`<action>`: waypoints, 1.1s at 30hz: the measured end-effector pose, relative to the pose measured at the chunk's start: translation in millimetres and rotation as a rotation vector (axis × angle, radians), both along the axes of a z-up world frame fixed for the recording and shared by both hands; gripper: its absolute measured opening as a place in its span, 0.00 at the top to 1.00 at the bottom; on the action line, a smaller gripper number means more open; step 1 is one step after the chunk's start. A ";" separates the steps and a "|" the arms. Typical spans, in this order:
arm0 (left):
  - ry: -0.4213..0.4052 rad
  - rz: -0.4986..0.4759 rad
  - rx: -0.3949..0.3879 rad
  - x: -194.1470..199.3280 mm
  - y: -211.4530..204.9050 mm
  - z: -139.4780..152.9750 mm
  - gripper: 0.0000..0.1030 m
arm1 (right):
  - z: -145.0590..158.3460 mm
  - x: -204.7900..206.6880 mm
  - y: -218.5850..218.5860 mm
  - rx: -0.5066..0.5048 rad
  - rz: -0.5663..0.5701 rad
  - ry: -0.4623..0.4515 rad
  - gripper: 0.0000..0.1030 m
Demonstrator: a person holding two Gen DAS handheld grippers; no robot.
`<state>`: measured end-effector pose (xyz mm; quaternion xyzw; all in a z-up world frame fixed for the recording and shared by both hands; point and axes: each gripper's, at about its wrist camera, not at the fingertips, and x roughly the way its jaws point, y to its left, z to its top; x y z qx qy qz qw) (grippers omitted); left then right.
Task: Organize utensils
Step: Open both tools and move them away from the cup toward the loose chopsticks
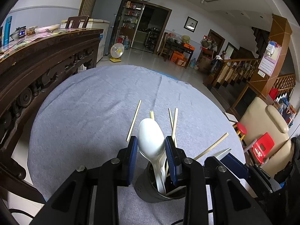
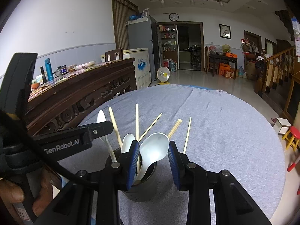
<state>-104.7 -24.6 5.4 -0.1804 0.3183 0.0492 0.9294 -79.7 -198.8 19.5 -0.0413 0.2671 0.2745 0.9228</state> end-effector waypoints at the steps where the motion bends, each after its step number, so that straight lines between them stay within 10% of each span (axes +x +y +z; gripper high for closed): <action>1: 0.001 -0.003 -0.002 -0.8 -0.1 -0.1 0.69 | 0.1 0.0 -0.1 0.001 0.000 0.000 0.67; 33: -0.084 0.019 -0.024 -37.9 22.6 27.3 0.69 | 12.4 -4.3 -43.6 0.092 -0.102 -0.021 0.52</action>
